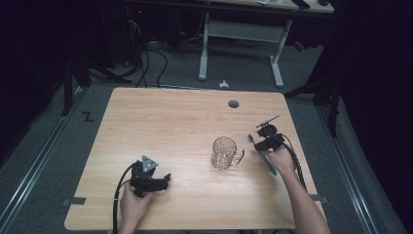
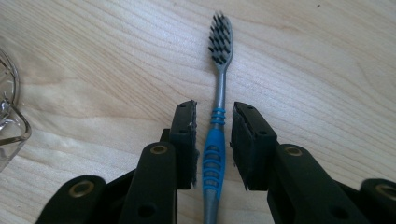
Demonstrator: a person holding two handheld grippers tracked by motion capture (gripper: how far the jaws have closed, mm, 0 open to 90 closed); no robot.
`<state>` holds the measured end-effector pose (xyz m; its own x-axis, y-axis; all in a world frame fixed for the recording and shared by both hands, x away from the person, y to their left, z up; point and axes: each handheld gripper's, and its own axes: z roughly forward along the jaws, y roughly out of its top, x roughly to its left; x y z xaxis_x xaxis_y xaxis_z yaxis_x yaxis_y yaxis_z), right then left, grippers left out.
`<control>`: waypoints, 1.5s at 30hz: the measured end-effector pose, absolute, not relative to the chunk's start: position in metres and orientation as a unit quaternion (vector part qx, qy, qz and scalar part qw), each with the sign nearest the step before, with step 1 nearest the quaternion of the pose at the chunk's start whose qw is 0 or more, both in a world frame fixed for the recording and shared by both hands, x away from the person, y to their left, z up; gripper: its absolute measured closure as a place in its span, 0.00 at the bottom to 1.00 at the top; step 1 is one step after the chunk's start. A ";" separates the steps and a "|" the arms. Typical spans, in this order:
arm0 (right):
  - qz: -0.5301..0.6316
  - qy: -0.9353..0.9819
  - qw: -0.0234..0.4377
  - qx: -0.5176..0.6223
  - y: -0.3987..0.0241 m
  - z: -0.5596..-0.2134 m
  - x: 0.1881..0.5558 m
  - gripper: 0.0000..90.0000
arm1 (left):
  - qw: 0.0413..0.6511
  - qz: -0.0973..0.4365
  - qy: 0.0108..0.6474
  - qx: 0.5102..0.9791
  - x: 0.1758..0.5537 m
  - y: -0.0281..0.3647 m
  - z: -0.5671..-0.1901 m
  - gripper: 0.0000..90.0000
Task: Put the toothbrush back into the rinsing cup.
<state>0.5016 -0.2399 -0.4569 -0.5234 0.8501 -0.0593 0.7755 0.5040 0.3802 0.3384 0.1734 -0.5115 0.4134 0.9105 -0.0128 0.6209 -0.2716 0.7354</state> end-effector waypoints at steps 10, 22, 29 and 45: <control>0.139 0.861 0.103 0.479 -0.240 -0.464 0.508 0.82 | 0.341 0.213 0.498 0.769 0.338 0.173 -0.512 0.16; 0.138 0.860 0.092 0.483 -0.240 -0.466 0.510 0.87 | 0.341 0.213 0.498 0.769 0.338 0.173 -0.512 0.16; 0.137 0.860 0.092 0.483 -0.241 -0.466 0.510 0.88 | 0.341 0.213 0.498 0.769 0.338 0.173 -0.512 0.16; 0.154 0.860 0.099 0.477 -0.240 -0.457 0.501 0.88 | 0.341 0.213 0.498 0.769 0.338 0.173 -0.512 0.17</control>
<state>0.5012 -0.2397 -0.4567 -0.5252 0.8506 -0.0235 0.7898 0.4976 0.3585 0.3381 0.1735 -0.5115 0.4141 0.9102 -0.0123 0.6204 -0.2723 0.7355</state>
